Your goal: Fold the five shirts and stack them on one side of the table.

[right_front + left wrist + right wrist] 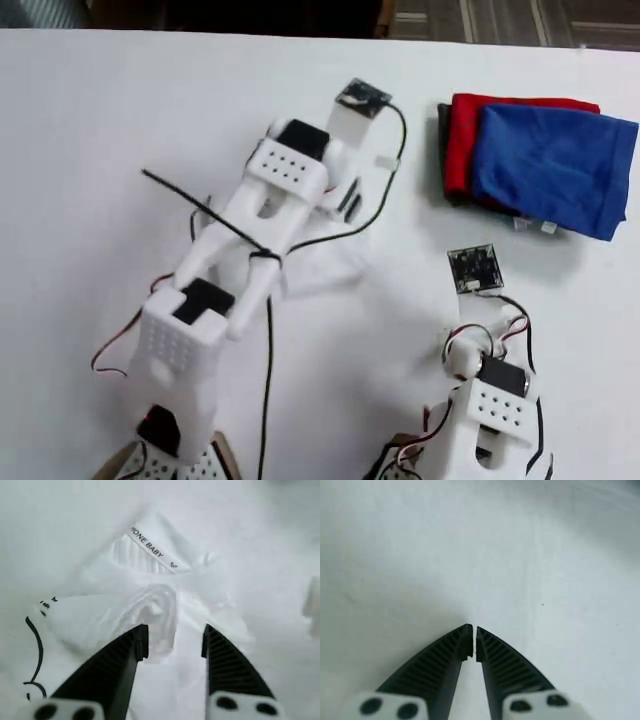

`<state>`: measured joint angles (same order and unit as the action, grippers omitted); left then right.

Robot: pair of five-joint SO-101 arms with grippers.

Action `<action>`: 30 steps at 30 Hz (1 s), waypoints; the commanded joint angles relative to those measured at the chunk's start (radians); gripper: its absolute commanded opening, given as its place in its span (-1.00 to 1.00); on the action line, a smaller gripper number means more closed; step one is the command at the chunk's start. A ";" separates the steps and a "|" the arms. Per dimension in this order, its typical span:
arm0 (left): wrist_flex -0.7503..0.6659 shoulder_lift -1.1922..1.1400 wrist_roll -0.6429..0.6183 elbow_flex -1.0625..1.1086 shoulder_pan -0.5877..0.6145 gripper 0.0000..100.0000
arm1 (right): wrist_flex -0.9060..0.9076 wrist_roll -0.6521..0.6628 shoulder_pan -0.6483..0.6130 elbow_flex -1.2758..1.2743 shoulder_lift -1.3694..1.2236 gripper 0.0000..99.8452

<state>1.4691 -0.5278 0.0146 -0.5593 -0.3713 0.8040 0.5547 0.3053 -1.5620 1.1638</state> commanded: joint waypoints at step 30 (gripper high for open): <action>0.109 -0.143 0.072 0.056 0.207 -0.95 | 0.007 0.003 0.010 0.005 0.024 -0.96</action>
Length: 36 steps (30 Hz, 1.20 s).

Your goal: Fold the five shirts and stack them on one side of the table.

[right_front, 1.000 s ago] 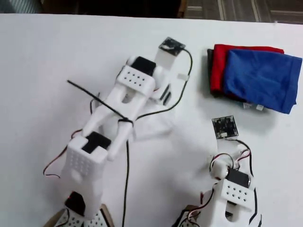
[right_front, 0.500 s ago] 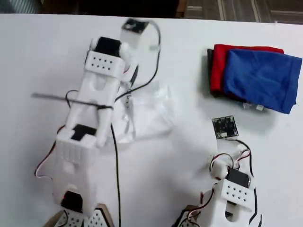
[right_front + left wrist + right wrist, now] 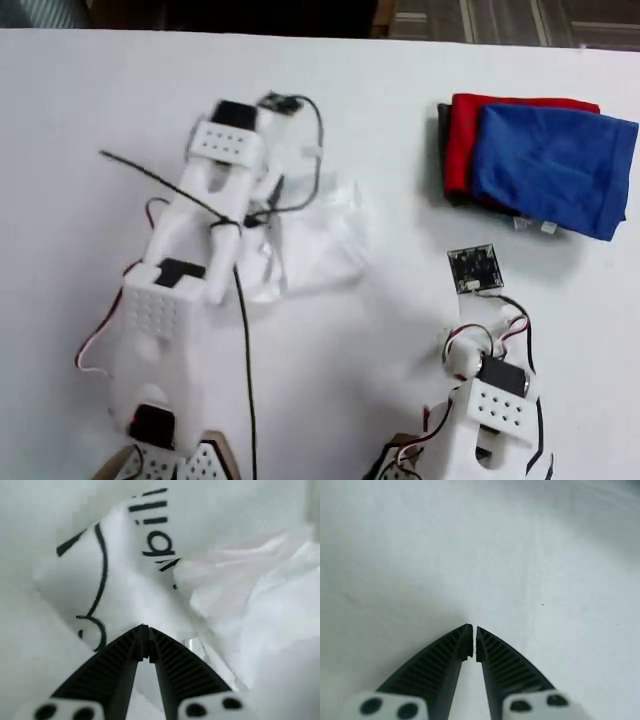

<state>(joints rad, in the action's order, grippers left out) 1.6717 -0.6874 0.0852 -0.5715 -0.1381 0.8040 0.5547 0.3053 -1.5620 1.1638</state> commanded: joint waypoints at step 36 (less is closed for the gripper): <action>-0.066 0.338 -0.103 0.145 -0.285 -0.95 | -0.073 -0.153 0.154 0.011 0.024 -0.96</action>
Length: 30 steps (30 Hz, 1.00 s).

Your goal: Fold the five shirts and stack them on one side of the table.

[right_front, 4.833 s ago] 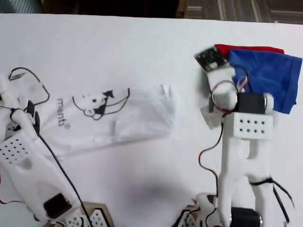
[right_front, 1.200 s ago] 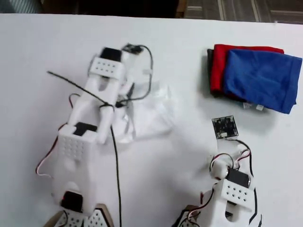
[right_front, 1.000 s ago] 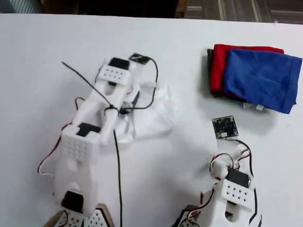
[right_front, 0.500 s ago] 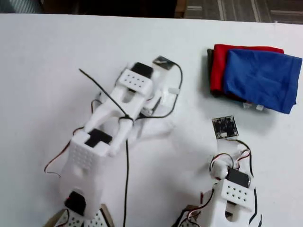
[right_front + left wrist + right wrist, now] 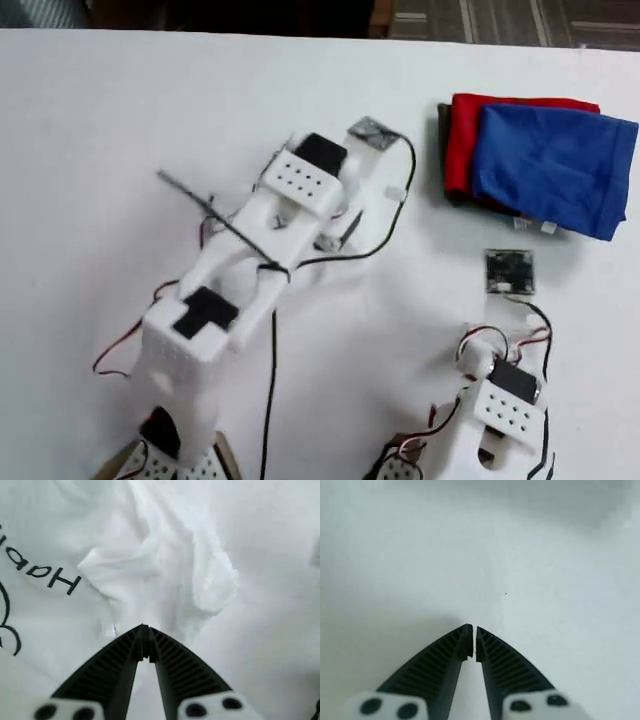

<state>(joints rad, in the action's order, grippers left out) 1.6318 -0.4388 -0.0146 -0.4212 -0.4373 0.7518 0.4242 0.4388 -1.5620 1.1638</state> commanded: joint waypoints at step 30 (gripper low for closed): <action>-0.155 -0.008 -0.097 0.114 -0.048 -0.95 | -0.021 -0.021 0.019 0.009 0.024 -0.96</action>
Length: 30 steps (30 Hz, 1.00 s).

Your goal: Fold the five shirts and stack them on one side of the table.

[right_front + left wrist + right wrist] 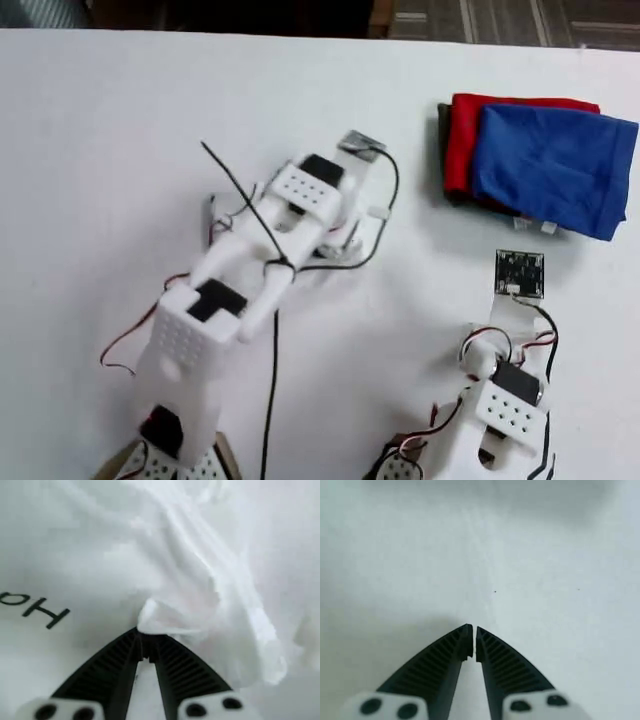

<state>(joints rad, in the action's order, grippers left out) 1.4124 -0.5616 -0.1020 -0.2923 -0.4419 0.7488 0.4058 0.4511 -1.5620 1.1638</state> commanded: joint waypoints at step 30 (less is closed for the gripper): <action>0.029 0.161 -0.015 0.097 -0.127 -0.95 | -0.018 -0.003 0.007 0.009 0.024 -0.96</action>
<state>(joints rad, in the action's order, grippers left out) 1.3986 -0.4373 -0.1051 -0.1542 -0.5370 0.7488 0.4058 0.4511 -1.5620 1.1638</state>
